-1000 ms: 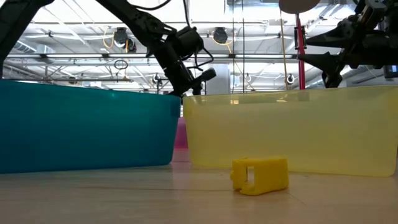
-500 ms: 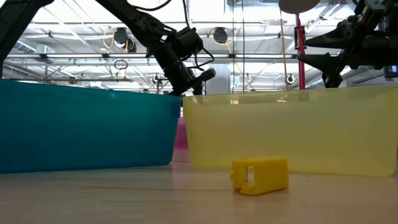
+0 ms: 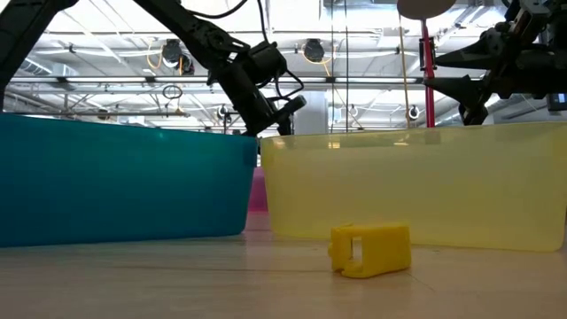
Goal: Pick and place Stapler, Stapler remover, tape
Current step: Put the small yellow stapler into the red bin, then put the top small green stapler into the red bin
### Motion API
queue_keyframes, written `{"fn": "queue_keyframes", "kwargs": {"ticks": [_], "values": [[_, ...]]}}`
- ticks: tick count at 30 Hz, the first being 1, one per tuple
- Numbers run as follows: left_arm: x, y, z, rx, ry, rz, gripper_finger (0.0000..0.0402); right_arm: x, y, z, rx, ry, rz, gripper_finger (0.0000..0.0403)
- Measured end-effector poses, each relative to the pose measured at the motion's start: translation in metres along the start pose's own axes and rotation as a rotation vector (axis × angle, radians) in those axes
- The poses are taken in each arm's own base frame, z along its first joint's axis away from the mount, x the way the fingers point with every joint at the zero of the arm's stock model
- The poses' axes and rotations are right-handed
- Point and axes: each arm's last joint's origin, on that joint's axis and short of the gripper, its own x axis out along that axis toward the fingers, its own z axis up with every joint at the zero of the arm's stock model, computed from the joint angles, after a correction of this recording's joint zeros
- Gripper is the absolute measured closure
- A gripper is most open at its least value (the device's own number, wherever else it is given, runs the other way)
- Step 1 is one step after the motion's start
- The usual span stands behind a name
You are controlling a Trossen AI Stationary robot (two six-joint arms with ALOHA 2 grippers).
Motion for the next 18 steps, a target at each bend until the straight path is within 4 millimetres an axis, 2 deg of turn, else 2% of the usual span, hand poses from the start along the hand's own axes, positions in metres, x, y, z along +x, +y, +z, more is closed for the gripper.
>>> {"fn": "queue_keyframes", "kwargs": {"ticks": [14,18], "values": [[-0.001,0.007,-0.008,-0.01,0.08,0.08,0.0213,0.0,0.0,0.0,0.0,0.001,0.001,0.0245],[-0.017,0.0,-0.005,0.002,0.111,0.001,0.0213,0.0,0.0,0.0,0.0,0.0,0.001,0.0245]]}}
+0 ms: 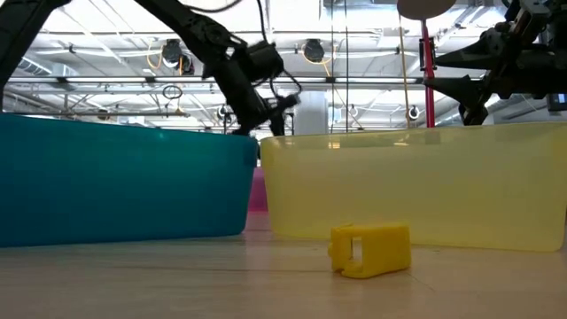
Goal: Pick and place Stapler, Stapler remover, tape
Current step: Put the top small green stapler into the red bin
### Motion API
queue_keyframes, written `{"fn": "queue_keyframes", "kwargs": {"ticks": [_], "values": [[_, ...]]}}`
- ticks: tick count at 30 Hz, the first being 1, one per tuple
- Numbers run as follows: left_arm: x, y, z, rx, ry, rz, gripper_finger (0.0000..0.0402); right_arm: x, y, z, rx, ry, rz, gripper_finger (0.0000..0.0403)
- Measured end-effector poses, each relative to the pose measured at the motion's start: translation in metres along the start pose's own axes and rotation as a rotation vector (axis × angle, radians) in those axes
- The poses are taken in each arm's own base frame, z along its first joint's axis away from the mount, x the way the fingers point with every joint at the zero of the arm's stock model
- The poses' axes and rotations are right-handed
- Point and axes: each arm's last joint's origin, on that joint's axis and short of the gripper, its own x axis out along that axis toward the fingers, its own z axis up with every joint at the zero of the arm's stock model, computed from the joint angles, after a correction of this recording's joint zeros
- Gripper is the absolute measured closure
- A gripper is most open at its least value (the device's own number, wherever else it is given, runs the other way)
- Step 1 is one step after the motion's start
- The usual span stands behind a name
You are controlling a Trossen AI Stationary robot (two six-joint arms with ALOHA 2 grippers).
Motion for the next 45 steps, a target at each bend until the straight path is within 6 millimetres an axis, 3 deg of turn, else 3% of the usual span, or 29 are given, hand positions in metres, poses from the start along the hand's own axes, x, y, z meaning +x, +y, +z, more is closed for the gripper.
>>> {"fn": "queue_keyframes", "kwargs": {"ticks": [3,6,13,16,20,27,33,45], "values": [[-0.025,-0.012,-0.011,0.058,0.059,-0.045,0.0213,0.0,0.0,0.0,0.007,0.001,0.0,0.0245],[-0.059,-0.026,-0.034,0.131,0.122,-0.044,0.0213,0.0,0.0,0.0,0.007,0.005,-0.003,0.0245],[-0.144,-0.047,-0.115,0.261,0.276,-0.003,0.0213,0.0,-0.001,-0.001,0.006,0.008,-0.007,0.0245],[-0.171,-0.05,-0.152,0.319,0.336,0.032,0.0213,0.0,-0.001,-0.001,0.005,0.011,-0.011,0.0245],[-0.191,-0.05,-0.198,0.403,0.38,0.116,0.0213,0.0,-0.001,-0.001,0.006,0.011,-0.012,0.0245],[-0.202,-0.045,-0.266,0.672,0.421,0.254,0.0213,0.0,-0.001,-0.001,0.005,0.014,-0.014,0.0245],[-0.201,-0.041,-0.309,0.841,0.449,0.332,0.0213,0.0,-0.001,-0.002,0.006,0.015,-0.015,0.0245],[-0.163,-0.037,-0.372,1.11,0.523,0.434,0.0213,0.0,-0.001,-0.002,0.006,0.016,-0.016,0.0245]]}}
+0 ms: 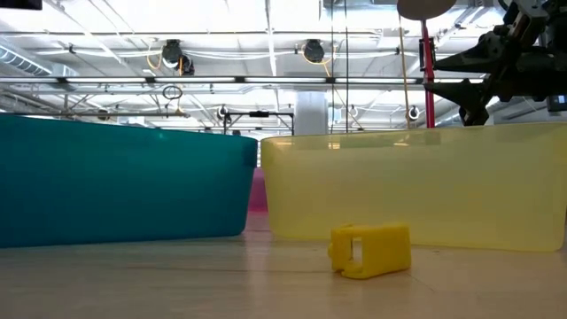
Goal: Pick and place Stapler, Stapler remover, tape
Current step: Put the top small green stapler into the red bin
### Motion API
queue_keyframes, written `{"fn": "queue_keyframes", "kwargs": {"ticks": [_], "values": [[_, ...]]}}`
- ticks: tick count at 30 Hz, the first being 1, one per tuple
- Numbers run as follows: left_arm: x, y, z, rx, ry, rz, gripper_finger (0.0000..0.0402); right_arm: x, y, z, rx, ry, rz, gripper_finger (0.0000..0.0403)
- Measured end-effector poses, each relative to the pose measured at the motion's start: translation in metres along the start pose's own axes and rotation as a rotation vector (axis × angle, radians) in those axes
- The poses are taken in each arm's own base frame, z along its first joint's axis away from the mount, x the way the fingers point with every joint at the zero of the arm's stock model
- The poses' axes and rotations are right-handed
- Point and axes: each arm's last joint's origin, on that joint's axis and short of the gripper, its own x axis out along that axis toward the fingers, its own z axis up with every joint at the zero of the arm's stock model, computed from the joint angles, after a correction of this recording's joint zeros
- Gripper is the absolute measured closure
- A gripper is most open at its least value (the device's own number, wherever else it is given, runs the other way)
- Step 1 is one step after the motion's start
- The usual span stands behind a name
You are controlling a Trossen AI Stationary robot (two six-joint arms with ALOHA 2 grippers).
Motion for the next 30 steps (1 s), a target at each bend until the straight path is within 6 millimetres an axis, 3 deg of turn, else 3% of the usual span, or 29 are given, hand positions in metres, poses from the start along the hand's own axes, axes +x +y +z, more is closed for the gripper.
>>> {"fn": "queue_keyframes", "kwargs": {"ticks": [7,12,30], "values": [[0.023,-0.024,0.002,0.072,0.026,0.006,0.0213,0.0,0.0,0.0,0.001,0.0,0.0,0.0245],[0.027,-0.035,-0.002,0.065,-0.015,-0.006,0.0213,0.0,0.0,0.0,0.001,0.0,0.0,0.0245],[0.076,-0.035,-0.021,0.162,0.008,-0.011,0.0213,0.0,0.0,0.0,0.035,0.0,0.0,0.0245]]}}
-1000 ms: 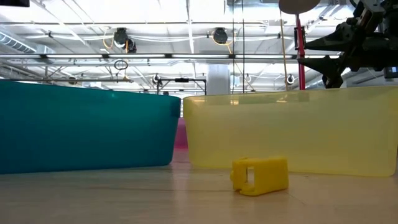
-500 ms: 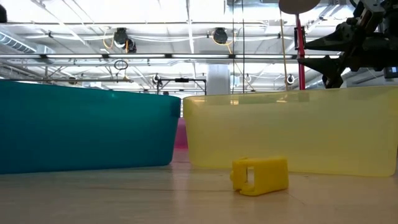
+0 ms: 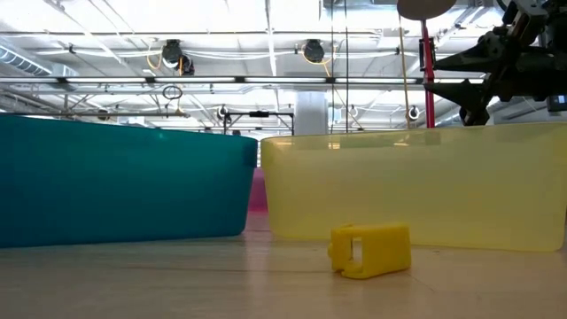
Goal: Pick and place Stapler, Stapler remover, tape
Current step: Put the top small green stapler into the red bin
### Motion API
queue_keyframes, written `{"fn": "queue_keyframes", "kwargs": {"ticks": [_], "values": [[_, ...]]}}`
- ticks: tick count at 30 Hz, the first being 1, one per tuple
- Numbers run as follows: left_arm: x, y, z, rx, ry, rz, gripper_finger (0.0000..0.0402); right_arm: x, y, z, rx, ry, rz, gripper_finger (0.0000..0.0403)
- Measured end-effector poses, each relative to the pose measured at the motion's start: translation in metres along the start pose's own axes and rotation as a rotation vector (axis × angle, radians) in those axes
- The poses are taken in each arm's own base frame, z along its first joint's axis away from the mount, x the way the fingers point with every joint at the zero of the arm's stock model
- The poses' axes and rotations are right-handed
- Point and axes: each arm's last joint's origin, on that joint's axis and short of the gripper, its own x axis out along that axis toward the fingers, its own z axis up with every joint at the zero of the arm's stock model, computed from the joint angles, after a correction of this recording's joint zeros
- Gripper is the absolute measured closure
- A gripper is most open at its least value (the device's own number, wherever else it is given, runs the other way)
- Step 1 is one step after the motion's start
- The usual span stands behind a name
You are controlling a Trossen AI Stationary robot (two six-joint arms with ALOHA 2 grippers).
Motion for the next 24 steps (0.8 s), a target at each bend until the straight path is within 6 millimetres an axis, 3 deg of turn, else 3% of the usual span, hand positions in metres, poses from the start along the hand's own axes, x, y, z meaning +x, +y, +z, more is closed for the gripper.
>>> {"fn": "queue_keyframes", "kwargs": {"ticks": [17,24], "values": [[0.008,-0.003,0.006,0.047,-0.097,-0.028,0.0213,0.0,0.0,0.0,0.0,0.0,0.0,0.0245],[0.022,-0.002,0.006,0.038,-0.129,-0.103,0.0213,0.0,0.0,0.0,0.001,0.0,-0.001,0.0245]]}}
